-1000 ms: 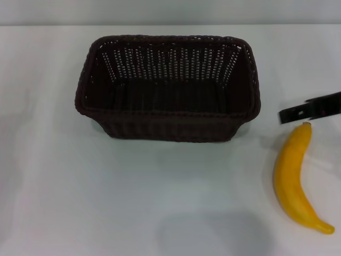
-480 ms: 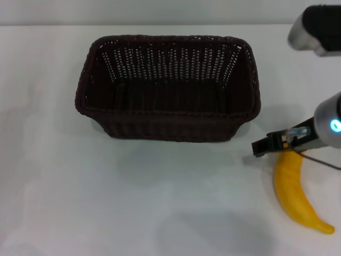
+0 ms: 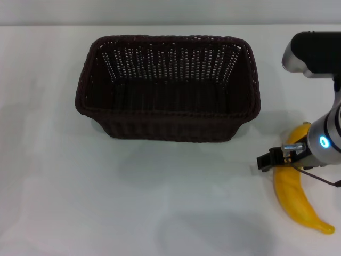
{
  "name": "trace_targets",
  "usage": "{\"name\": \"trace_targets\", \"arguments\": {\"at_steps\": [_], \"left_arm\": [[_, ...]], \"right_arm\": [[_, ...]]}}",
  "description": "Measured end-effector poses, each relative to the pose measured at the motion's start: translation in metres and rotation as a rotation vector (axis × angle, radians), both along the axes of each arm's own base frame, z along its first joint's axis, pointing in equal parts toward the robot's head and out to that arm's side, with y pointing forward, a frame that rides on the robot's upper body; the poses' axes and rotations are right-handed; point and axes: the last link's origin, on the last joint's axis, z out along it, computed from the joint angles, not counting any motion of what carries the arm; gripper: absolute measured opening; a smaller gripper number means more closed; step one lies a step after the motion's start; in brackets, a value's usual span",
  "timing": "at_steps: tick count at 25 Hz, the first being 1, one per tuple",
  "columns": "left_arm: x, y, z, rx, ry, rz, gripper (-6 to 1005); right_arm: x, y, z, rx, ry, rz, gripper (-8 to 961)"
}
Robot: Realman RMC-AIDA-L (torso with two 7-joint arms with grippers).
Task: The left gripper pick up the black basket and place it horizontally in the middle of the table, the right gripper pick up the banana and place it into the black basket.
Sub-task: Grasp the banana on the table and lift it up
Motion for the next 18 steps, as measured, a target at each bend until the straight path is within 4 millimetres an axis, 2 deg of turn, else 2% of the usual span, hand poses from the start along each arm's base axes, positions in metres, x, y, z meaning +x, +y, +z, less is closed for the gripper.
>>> {"name": "trace_targets", "arguments": {"at_steps": [6,16,18], "left_arm": [[0.000,0.001,0.001,-0.007,0.007,-0.004,829],[0.000,0.001,0.003,-0.006,0.011,-0.005,830],[0.000,0.002,0.003,-0.006,0.011,-0.005,830]], "right_arm": [[0.011,0.003,-0.006,-0.005,-0.031,-0.026,770],[0.015,0.005,-0.007,-0.016,-0.057,-0.030,748],[0.016,0.005,-0.009,-0.020,-0.066,-0.035,680]]}}
